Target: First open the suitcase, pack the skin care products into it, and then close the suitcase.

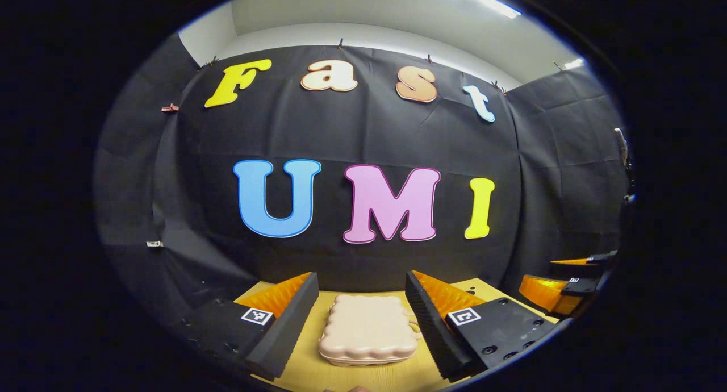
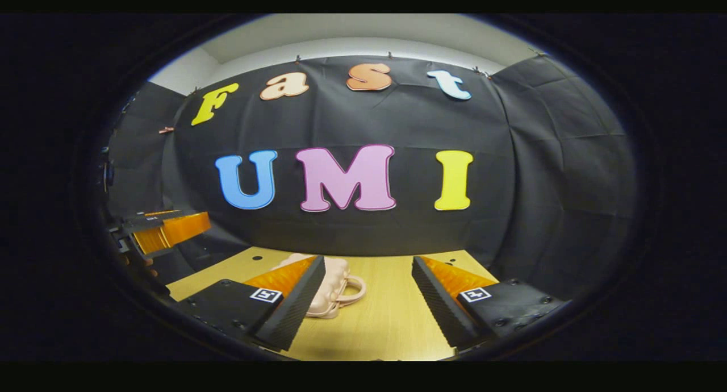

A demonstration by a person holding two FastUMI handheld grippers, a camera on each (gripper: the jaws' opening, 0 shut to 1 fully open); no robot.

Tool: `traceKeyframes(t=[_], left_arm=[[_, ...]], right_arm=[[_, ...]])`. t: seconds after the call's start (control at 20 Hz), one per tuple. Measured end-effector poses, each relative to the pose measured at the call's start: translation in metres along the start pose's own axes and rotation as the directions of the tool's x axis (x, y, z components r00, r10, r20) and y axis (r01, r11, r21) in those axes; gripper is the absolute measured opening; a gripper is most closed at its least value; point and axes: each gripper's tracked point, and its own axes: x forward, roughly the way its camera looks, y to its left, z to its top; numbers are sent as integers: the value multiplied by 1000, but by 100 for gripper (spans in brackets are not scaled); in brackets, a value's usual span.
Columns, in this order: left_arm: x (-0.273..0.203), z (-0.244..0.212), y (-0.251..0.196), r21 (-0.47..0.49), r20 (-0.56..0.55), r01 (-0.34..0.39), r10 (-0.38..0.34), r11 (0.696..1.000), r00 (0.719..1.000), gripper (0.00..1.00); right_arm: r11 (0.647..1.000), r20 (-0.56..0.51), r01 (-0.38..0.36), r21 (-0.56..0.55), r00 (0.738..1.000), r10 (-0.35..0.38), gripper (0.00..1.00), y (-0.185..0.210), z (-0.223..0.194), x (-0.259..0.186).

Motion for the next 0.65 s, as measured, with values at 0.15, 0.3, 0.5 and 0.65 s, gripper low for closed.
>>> traceKeyframes(t=[0.15,0.3,0.5,0.65], left_arm=[[1,0,0,-2,-5,8,-8,1000,1000,96],[-1,1,-2,-18,-21,7,-7,1000,1000,96],[6,2,0,-1,-24,-5,5,1000,1000,96],[12,7,1,-4,-20,-6,6,1000,1000,96]], right_arm=[[1000,16,19,-10,1000,-19,97,-4,3,1],[999,39,47,-24,998,-46,98,-10,9,3],[999,70,40,-16,997,-39,98,-2,17,7],[998,80,26,-55,997,-22,98,3,19,9]])
